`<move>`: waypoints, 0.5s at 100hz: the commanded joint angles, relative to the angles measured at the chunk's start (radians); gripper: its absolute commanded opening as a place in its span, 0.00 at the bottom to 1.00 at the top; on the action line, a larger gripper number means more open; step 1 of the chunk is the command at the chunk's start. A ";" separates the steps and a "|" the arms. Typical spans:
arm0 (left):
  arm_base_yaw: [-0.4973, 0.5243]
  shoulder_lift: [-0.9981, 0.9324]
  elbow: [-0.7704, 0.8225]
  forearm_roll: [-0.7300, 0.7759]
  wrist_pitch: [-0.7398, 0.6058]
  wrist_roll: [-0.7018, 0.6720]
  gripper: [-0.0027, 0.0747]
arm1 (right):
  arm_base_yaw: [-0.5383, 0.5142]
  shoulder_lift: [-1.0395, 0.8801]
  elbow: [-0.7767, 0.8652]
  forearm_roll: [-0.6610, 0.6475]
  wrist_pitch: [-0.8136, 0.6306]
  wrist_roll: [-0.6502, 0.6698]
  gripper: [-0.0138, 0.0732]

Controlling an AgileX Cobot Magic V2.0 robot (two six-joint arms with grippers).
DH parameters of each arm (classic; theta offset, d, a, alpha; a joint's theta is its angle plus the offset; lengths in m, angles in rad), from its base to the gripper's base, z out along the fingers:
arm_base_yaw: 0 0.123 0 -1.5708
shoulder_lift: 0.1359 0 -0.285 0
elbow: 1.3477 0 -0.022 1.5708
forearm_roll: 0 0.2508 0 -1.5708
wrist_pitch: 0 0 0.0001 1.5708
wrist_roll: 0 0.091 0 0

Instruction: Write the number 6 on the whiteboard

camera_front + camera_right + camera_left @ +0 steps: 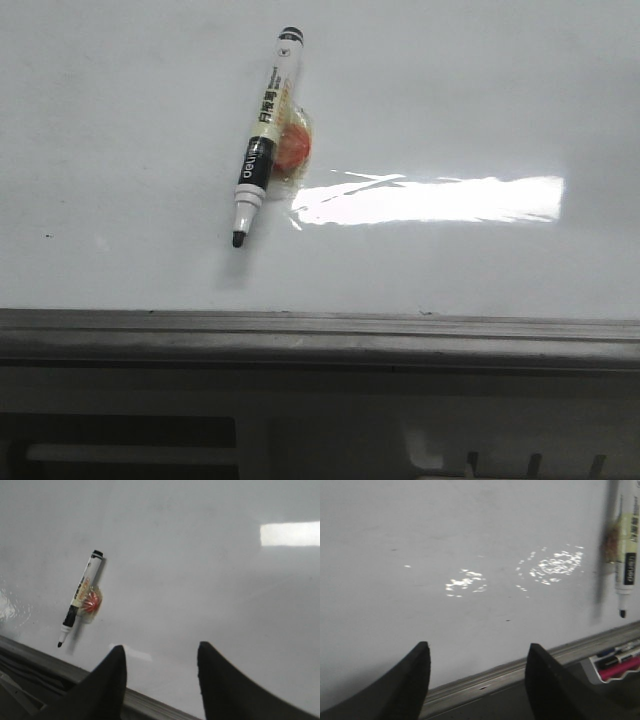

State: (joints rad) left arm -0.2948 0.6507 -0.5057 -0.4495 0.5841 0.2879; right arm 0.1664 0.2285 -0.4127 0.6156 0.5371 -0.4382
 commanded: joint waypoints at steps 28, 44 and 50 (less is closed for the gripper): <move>-0.366 0.214 -0.065 -0.261 -0.382 0.046 0.54 | -0.009 0.037 -0.040 0.010 -0.038 -0.018 0.57; -0.508 0.325 -0.065 -0.314 -0.565 0.046 0.54 | -0.009 0.037 -0.040 0.010 -0.038 -0.018 0.57; -0.547 0.367 -0.065 -0.333 -0.614 0.046 0.54 | -0.009 0.037 -0.040 0.010 -0.039 -0.018 0.57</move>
State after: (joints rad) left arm -0.7837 0.9755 -0.5337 -0.7349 0.1121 0.3292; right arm 0.1664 0.2458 -0.4143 0.6140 0.5589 -0.4443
